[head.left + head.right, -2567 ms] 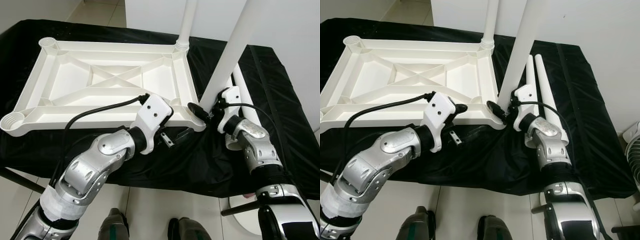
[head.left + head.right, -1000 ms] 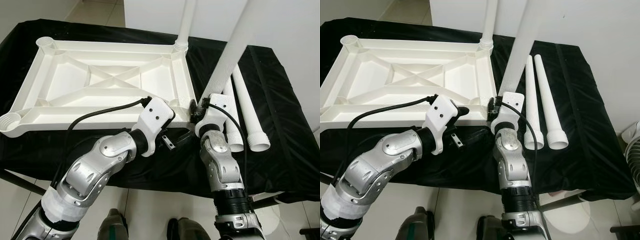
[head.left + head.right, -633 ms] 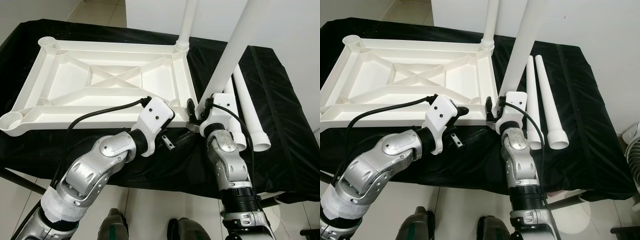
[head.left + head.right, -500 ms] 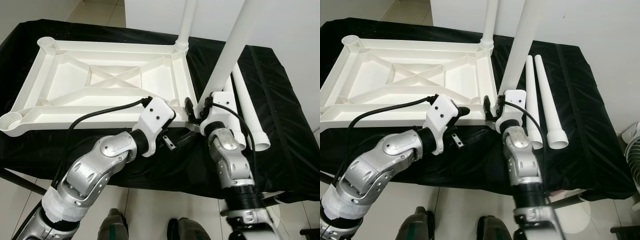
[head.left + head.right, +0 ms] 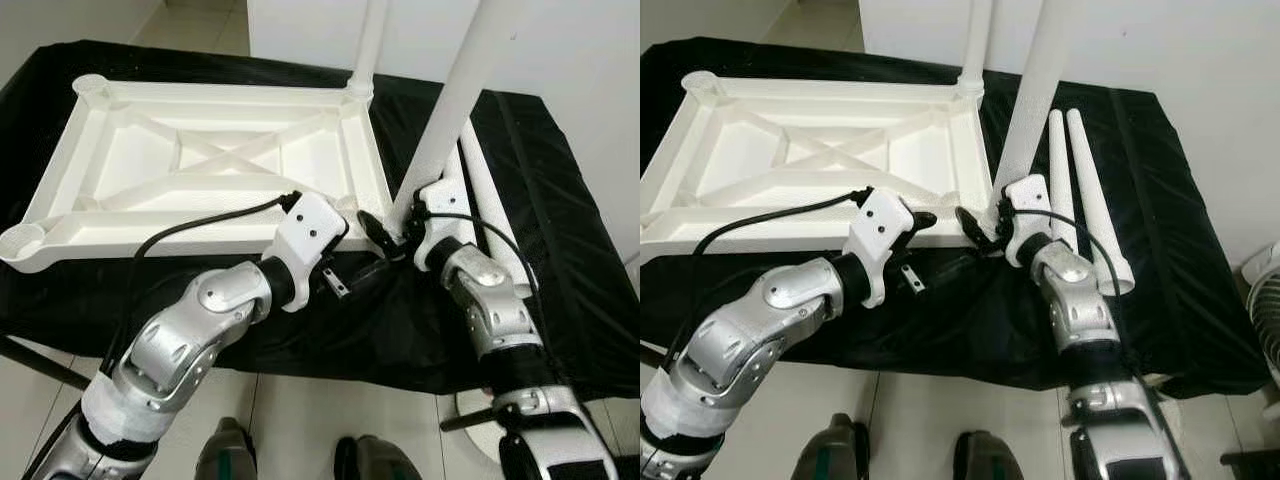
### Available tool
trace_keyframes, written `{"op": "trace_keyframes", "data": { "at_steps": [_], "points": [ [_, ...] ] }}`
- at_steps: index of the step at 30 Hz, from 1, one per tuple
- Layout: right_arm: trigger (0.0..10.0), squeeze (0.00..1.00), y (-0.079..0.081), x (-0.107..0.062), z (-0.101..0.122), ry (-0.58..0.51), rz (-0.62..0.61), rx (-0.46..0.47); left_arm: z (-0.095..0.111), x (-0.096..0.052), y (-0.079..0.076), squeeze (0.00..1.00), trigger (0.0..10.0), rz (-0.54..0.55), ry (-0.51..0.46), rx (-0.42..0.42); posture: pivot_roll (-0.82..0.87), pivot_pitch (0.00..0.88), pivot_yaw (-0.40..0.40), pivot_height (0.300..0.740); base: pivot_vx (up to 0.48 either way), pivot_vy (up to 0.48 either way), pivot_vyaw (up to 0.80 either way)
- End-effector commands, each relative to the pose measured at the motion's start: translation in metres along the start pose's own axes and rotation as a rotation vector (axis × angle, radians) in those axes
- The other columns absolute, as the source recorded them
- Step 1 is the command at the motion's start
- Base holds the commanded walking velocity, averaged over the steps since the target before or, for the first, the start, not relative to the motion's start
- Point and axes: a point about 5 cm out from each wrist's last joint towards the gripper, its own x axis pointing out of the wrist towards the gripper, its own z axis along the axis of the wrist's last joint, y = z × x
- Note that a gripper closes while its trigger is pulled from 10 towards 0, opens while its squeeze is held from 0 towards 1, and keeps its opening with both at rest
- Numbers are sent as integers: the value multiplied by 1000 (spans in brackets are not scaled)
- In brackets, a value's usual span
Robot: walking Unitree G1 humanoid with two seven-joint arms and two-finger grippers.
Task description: Building children table
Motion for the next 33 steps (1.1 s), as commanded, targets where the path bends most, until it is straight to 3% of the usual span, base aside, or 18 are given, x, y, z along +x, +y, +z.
{"op": "trace_keyframes", "data": {
  "at_steps": [1,2,3,13,14,15,16,27,33],
  "points": [
    [2824,0,3,2,-5,26,47,-22,1,0,-4,0,10000,-63,5,-3,120,88,-15,740,0,0,0],
    [2824,0,1,2,-7,34,54,-36,1,0,-4,0,10000,-63,6,-4,120,88,-15,740,0,0,0],
    [0,0,0,2,-8,38,61,-32,1,-1,-4,0,10000,-64,7,-4,124,87,-16,740,0,0,0],
    [0,0,0,0,-12,27,58,9,1,-1,-4,0,10000,-62,9,-6,125,87,-17,740,0,0,0],
    [4118,0,1,0,-12,19,46,24,1,-1,-4,0,10000,-62,9,-6,120,83,-16,740,0,0,0],
    [4118,0,3,0,-12,17,38,28,1,-1,-4,0,10000,-63,9,-6,120,83,-16,740,0,0,0],
    [10000,0,3,0,-12,15,35,29,0,-1,-4,0,10000,-63,9,-6,120,83,-16,740,0,0,0],
    [10000,0,8,0,-8,-21,-80,60,0,1,-4,0,10000,-70,8,-8,107,69,-14,740,0,0,0],
    [10000,0,9,0,-7,-4,-282,123,0,2,-5,0,10000,-77,6,-9,102,66,-19,740,0,0,0]
  ]
}}
